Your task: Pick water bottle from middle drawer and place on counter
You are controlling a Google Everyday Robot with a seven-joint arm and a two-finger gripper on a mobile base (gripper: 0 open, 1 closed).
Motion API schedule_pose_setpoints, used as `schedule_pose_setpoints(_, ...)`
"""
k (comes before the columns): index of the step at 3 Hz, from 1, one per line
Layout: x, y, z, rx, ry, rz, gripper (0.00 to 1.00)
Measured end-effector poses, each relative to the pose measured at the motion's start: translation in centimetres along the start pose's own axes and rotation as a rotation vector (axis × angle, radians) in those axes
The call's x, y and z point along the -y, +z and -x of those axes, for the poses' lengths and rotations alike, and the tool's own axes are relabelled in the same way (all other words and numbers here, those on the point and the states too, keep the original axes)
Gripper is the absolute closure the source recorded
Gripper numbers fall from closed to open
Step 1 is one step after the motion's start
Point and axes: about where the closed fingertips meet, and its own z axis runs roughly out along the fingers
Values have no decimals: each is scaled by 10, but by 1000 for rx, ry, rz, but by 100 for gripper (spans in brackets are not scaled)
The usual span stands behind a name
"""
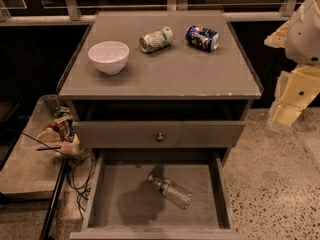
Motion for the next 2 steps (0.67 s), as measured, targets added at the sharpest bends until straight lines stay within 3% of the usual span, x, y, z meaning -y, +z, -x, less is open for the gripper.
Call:
schedule_pose_setpoints(1,0,-1,1,-1,-3,-8,0)
schedule_pose_setpoints(2,-9,19,-4,3,9,10,0)
